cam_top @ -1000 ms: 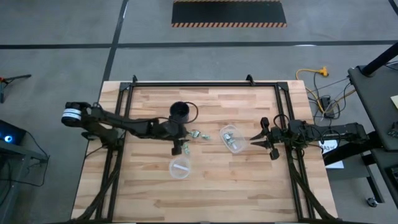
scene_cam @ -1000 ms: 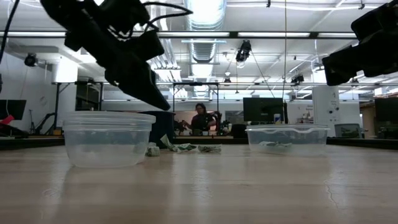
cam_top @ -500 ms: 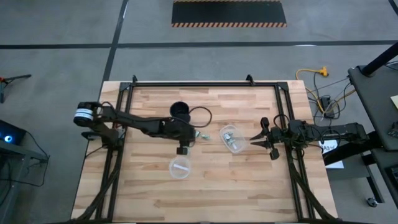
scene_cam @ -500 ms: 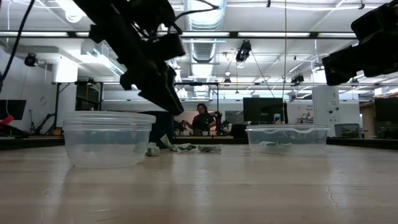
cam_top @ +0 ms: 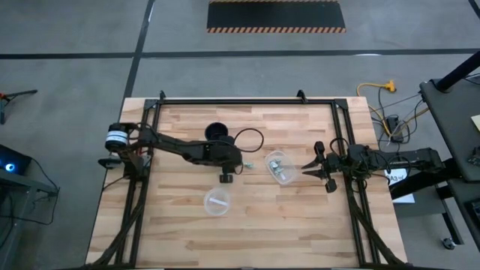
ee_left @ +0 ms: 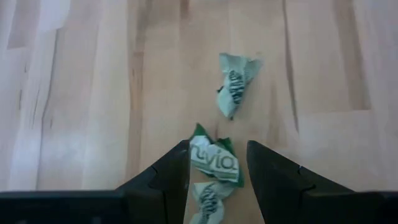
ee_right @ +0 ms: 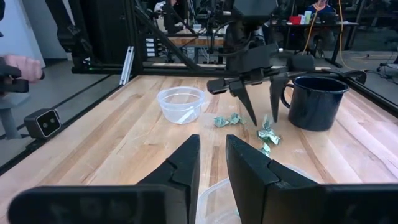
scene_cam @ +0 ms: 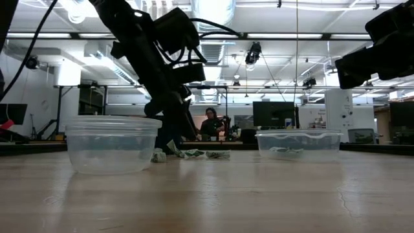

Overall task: Pick and place Stevia / Truvia into bins
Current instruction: Put the green stevia packet into the top transparent container

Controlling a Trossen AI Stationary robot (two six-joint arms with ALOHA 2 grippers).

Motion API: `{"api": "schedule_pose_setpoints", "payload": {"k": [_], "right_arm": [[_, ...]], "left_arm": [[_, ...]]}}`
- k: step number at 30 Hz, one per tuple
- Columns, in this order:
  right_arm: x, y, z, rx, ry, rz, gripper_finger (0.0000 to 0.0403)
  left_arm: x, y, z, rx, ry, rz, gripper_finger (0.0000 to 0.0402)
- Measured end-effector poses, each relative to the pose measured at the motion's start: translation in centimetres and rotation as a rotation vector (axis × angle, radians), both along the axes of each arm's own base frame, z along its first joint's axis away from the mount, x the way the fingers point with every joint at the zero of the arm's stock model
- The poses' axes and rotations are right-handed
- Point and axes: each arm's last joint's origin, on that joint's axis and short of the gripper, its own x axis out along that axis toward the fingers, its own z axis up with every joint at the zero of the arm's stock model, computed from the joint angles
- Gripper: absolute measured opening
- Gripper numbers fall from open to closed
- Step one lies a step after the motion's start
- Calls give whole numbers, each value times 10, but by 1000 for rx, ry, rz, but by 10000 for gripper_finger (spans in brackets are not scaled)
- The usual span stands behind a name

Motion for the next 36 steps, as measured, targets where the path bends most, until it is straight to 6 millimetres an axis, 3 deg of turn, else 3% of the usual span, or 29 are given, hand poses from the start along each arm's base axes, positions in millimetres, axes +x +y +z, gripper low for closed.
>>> {"api": "schedule_pose_setpoints", "payload": {"k": [7,17,36], "right_arm": [[0,0,0,0,0,0,68],[0,0,0,0,-1,1,68],[0,0,0,0,-1,0,68]], "left_arm": [[0,5,-5,-16,8,34,141],[5,10,-33,-19,81,49,141],[7,12,-26,-17,37,55,141]]}}
